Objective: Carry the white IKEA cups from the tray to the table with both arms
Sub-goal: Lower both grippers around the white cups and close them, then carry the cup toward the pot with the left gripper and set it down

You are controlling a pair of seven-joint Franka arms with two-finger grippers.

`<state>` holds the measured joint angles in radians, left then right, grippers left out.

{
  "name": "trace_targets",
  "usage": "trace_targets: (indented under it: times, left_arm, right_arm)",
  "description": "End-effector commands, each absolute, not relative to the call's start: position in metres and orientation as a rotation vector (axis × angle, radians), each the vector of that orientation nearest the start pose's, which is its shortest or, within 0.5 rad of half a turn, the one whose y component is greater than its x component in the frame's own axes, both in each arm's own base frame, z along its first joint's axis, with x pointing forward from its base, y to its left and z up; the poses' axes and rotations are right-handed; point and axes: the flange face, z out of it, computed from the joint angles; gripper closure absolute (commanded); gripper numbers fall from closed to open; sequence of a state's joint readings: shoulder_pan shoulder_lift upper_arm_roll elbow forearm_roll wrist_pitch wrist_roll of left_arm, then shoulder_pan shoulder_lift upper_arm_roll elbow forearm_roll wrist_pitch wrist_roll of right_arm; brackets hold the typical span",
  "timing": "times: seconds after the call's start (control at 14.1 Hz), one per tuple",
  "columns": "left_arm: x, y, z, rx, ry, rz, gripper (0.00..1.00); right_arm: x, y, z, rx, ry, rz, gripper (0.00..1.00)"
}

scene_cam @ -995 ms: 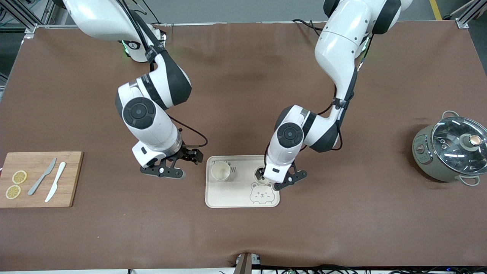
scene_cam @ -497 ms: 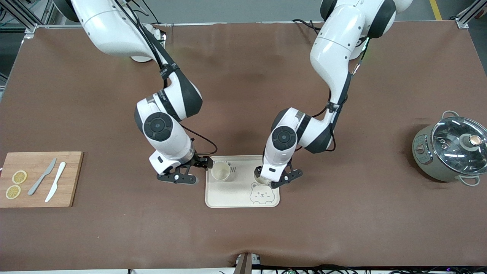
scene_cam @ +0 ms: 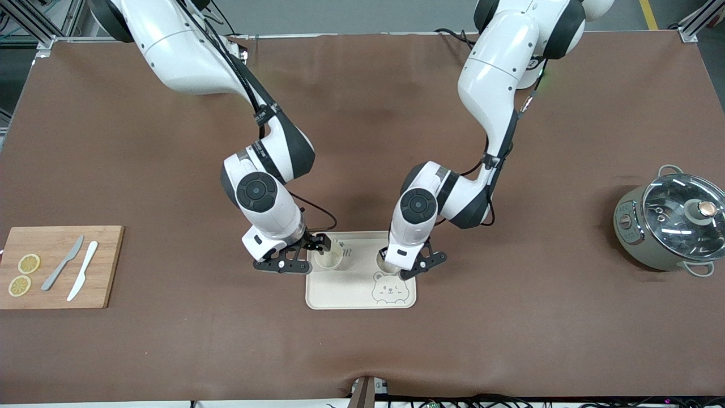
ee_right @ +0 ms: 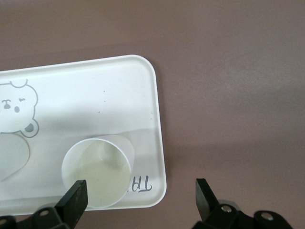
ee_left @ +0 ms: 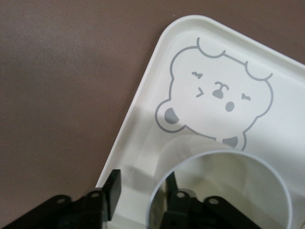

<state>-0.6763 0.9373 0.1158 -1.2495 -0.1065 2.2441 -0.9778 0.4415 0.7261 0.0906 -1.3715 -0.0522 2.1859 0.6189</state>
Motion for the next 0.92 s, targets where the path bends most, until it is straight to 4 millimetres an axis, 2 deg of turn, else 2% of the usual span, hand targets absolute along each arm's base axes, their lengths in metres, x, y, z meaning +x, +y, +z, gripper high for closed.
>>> trace_targets:
  times: [0.0,0.21,0.28,0.36,0.5,0.57,0.71,0.85]
  left_arm:
    - [0.632,-0.424,0.205,-3.108,-0.705,-0.087,1.00]
    - [0.635,-0.420,0.213,-3.108,-0.706,-0.105,1.00]
    - [0.638,-0.417,0.223,-3.108,-0.715,-0.116,1.00]
    - [0.645,-0.405,0.232,-3.097,-0.733,-0.108,1.00]
    - [0.650,-0.381,0.274,-3.085,-0.654,-0.022,1.00]
    - [0.654,-0.361,0.297,-3.092,-0.572,0.041,1.00]
    - [0.650,-0.328,0.328,-3.091,-0.412,0.150,1.00]
    - [0.644,-0.281,0.377,-3.135,-0.389,0.118,1.00]
  right_arm:
    - [0.652,0.365,0.286,-3.089,0.110,-0.121,0.00]
    - [0.655,0.366,0.273,-3.073,0.105,-0.148,0.00]
    - [0.654,0.367,0.266,-3.078,0.103,-0.136,0.00]
    - [0.653,0.368,0.261,-3.080,0.103,-0.129,0.00]
    - [0.652,0.369,0.253,-3.080,0.102,-0.129,0.00]
    - [0.652,0.369,0.249,-3.082,0.104,-0.123,0.00]
    - [0.651,0.370,0.244,-3.085,0.102,-0.115,0.00]
    - [0.651,0.371,0.238,-3.079,0.097,-0.125,0.00]
